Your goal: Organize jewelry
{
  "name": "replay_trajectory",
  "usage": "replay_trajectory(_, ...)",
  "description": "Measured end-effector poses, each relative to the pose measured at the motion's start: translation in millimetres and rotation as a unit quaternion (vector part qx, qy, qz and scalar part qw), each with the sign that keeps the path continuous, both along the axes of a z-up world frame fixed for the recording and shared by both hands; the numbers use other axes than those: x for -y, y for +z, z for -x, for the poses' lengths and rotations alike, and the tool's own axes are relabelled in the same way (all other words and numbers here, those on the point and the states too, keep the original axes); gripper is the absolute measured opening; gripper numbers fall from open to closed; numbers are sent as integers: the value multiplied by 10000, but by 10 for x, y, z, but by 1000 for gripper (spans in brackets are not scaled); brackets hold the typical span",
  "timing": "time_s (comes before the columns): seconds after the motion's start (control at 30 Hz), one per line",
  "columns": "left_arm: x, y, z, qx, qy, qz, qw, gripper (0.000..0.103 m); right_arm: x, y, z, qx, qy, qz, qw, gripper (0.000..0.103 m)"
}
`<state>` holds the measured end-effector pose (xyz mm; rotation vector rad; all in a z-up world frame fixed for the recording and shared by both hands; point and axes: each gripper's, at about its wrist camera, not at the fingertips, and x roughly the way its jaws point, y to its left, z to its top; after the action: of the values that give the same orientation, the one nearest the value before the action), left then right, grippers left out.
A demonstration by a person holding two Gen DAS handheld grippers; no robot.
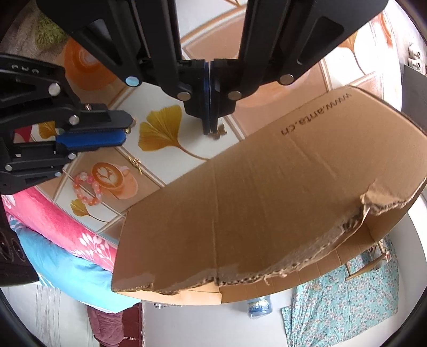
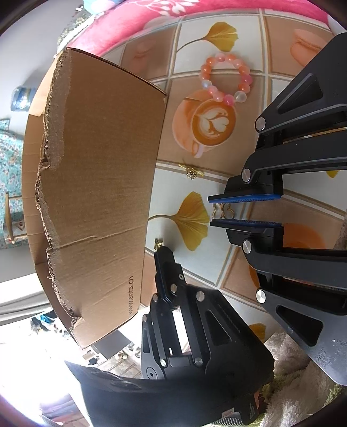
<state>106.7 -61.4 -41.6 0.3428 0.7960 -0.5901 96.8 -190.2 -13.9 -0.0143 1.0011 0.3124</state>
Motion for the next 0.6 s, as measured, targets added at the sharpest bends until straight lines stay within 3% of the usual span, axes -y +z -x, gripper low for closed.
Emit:
replay_trajectory(0.17,-61,28,-36,-82,140,93,9998,6,36,2,-4,-2,-44,-45,10000,10)
replay_trajectory(0.23,-80,34,-96,-159,264,160,9994,24,42,12,-2,-4,-55,-51,10000,10)
replay_trajectory(0.37,-96,48,-162,-285,323,383,9983,28,71,0,-11,5,-62,-45,10000,10)
replay_trajectory(0.6,-60,9,-189,-227,443,392,9980,28,48,3,8,11,-89,-51,9999,10)
